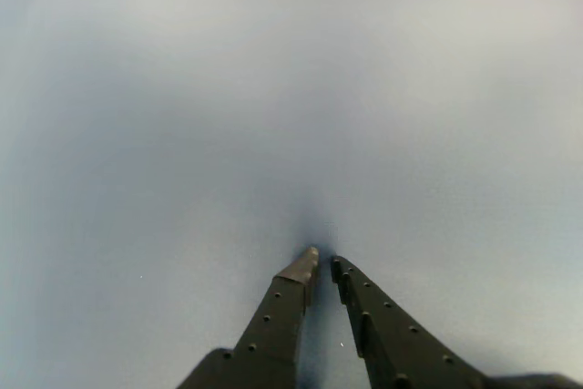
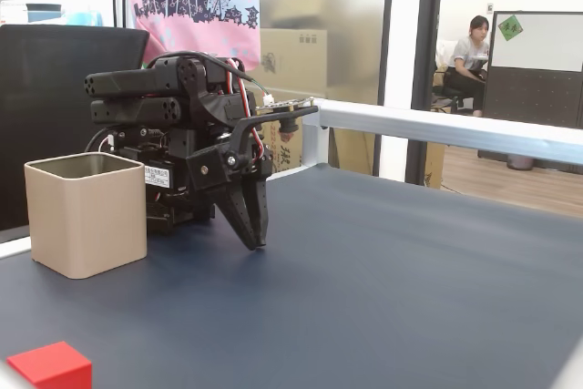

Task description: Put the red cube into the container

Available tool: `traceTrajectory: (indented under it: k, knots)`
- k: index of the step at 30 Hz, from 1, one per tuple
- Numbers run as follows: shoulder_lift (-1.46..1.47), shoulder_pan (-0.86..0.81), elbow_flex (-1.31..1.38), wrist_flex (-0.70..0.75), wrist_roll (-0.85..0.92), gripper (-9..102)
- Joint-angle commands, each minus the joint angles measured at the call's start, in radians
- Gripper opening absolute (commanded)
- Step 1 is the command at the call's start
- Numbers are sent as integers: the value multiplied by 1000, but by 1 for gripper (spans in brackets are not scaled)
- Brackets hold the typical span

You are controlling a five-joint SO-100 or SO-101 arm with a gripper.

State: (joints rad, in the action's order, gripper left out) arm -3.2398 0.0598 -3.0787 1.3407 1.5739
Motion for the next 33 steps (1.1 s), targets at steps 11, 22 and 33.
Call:
traceTrajectory:
  k: [11, 22, 33]
  knots:
    - [-84, 17, -15, 6, -25, 0]
    - [-57, -11, 29, -304, -26, 0]
    - [344, -43, 463, -310, 75, 0]
